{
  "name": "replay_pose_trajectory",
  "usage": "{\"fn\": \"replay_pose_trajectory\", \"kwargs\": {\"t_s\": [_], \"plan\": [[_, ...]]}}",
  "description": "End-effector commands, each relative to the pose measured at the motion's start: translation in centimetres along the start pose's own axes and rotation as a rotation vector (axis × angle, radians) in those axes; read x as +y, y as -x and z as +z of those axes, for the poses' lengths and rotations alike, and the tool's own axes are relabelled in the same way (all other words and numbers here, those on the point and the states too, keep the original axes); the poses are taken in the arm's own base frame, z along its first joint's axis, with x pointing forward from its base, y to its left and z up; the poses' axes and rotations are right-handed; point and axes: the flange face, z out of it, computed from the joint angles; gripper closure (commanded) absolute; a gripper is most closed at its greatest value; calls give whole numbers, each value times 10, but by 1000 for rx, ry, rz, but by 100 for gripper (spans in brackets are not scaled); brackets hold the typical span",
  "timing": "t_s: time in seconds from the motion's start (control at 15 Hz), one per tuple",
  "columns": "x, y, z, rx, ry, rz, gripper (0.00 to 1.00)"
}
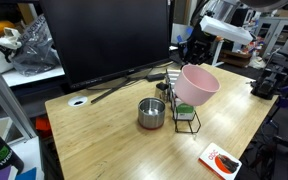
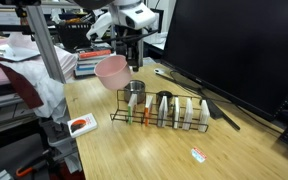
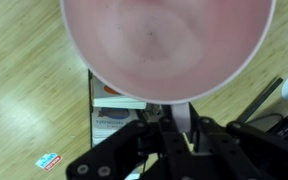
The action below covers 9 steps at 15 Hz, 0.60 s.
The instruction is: Move the pink cup to the end of the book rack close to you
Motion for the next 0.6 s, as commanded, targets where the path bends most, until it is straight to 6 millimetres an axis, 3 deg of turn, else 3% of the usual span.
{"fn": "replay_pose_trajectory", "kwargs": {"t_s": [0.0, 0.53], "plan": [[-20, 11, 17, -44, -16, -171, 96], [-59, 53, 80, -246, -42, -478, 96]]}}
